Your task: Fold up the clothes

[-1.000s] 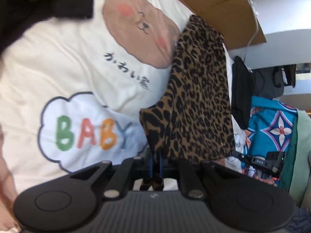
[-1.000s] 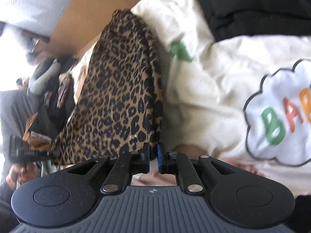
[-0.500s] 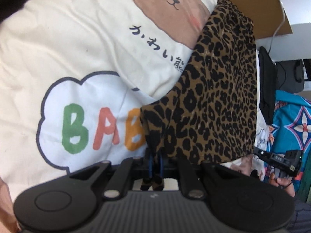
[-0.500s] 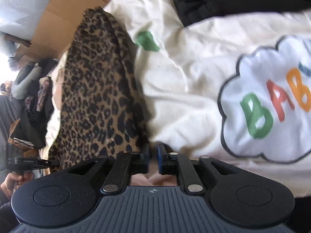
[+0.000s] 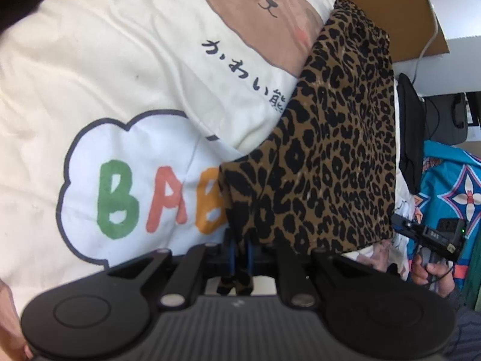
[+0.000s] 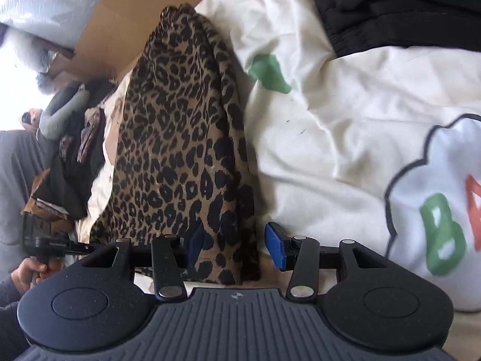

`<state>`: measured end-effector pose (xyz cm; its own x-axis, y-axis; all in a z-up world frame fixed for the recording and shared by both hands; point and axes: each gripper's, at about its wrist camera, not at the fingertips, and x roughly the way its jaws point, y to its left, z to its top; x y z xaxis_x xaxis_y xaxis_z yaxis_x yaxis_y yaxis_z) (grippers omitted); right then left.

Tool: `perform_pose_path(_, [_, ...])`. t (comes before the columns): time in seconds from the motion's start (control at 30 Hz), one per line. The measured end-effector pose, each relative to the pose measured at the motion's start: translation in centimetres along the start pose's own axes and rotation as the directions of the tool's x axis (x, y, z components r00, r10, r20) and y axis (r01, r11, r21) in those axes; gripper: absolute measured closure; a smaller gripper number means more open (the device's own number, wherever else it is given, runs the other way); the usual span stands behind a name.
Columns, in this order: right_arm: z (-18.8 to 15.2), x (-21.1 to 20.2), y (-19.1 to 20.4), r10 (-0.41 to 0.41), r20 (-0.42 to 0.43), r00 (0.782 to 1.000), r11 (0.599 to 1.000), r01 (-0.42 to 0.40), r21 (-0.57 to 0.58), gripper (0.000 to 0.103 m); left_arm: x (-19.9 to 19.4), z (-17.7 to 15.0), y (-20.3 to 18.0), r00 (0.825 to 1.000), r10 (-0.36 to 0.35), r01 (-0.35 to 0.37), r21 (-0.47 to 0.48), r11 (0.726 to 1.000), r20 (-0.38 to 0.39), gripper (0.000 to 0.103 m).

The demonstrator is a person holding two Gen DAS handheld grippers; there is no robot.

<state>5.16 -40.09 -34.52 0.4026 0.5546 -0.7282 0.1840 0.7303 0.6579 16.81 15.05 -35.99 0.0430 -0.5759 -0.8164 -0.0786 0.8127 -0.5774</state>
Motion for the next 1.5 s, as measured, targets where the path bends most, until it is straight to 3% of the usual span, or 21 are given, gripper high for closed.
perform_pose_path(0.27, [-0.3,0.7,0.1,0.137,-0.071,0.988,0.99,-0.136,0.026,0.053,0.3,-0.1,0.1,1.0,-0.008,0.008,-0.003,1.0,0.0,0.095])
perform_pose_path(0.43, [-0.4,1.7,-0.4,0.138,-0.068,0.988,0.988,-0.132,0.077,0.056,0.6,0.0,0.9,0.999,-0.038,0.038,-0.034,0.999,-0.003,0.094])
perform_pose_path(0.47, [-0.3,1.9,-0.5,0.136,-0.063,0.989,0.987,-0.13,0.092,0.065,0.6,0.0,1.0,0.999,-0.04,0.04,-0.037,0.999,-0.004,0.095])
perform_pose_path(0.5, [-0.3,2.0,-0.6,0.131,-0.063,0.989,0.987,-0.125,0.102,0.084,0.6,0.0,0.9,0.999,-0.041,0.041,-0.036,0.999,-0.002,0.095])
perform_pose_path(0.53, [-0.2,2.1,-0.5,0.122,-0.071,0.99,0.988,-0.114,0.102,0.092,0.5,-0.1,0.8,0.999,-0.046,0.046,-0.031,0.998,-0.003,0.095])
perform_pose_path(0.6, [-0.1,1.8,-0.2,0.113,-0.08,0.99,0.99,-0.106,0.093,0.096,0.2,-0.3,0.5,0.998,-0.056,0.056,-0.018,0.998,-0.006,0.096])
perform_pose_path(0.8, [0.4,-0.7,1.9,0.107,-0.115,0.988,0.991,-0.096,0.094,0.097,-2.6,-0.6,-1.5,0.996,-0.086,0.088,0.077,0.993,-0.03,0.096])
perform_pose_path(0.97, [-0.5,-1.7,2.3,0.119,-0.178,0.977,0.99,-0.105,0.091,0.097,-4.4,-1.0,-1.4,0.994,-0.092,0.097,0.086,0.992,-0.059,0.096])
perform_pose_path(1.27, [-4.0,0.5,0.4,0.082,-0.25,0.965,0.99,-0.049,0.134,0.097,-1.1,-2.7,0.6,0.994,-0.027,0.034,0.061,0.998,-0.104,0.096])
perform_pose_path(1.5, [-4.0,-0.8,0.9,0.125,-0.221,0.967,0.987,-0.099,0.127,0.097,-3.6,-3.0,0.0,0.991,-0.116,0.12,0.056,0.991,-0.073,0.096])
